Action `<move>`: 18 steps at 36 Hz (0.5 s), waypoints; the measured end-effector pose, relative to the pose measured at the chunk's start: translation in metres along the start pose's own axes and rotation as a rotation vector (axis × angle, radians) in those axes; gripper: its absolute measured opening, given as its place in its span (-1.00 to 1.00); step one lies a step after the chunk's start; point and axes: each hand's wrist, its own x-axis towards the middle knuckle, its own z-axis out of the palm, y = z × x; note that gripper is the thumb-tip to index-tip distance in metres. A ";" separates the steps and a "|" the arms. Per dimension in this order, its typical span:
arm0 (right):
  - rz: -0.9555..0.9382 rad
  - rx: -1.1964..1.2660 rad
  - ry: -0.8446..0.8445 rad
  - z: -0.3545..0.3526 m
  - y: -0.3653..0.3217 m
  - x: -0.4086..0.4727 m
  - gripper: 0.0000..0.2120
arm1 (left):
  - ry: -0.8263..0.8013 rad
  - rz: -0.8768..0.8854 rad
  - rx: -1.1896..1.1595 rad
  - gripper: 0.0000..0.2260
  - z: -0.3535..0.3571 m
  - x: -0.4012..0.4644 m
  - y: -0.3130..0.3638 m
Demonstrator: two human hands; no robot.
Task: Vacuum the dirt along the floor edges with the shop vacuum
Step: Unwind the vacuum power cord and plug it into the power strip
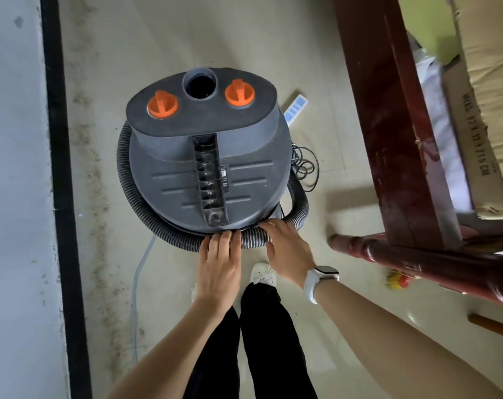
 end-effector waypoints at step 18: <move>0.120 0.035 0.011 -0.009 -0.009 0.009 -0.65 | 0.042 -0.092 -0.036 -0.57 -0.006 0.016 0.016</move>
